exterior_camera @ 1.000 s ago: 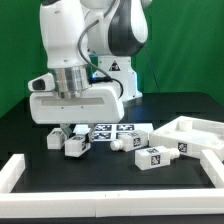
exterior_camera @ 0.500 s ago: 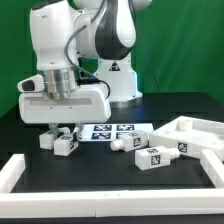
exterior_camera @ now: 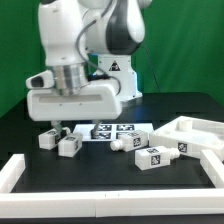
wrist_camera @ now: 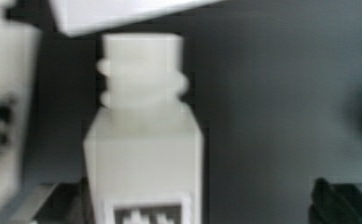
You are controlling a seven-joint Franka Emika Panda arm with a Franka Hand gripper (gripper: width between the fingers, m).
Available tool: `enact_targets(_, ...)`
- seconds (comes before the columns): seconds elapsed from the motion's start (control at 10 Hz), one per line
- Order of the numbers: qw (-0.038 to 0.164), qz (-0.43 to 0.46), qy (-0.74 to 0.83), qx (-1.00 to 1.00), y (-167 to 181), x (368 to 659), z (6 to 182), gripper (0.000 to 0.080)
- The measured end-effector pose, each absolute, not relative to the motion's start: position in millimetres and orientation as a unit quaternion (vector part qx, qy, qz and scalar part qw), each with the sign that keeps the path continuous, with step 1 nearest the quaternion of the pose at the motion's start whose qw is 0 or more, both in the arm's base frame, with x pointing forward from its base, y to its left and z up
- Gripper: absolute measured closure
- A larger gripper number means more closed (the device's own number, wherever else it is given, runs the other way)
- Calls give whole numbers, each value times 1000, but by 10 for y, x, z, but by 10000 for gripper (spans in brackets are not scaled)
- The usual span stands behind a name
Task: Assemble one leg
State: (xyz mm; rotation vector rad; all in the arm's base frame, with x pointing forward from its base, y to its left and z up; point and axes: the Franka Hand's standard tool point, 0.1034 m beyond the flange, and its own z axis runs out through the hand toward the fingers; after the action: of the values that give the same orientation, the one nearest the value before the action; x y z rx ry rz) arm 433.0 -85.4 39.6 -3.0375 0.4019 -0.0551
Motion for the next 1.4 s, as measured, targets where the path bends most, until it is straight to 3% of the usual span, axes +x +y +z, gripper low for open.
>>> enact_targets(0.2,55,-18,154,-986,-537,4586,613,153)
enact_targets(0.4,56,-21,155,-986,-372,4745,583,153)
enact_targets(0.9,56,-21,155,-986,-386,4742,584,151)
enact_targets(1.2,59,-8,245,-968,92,5021,600,151)
enact_targets(1.4,63,0,322,-945,377,5131,499,151)
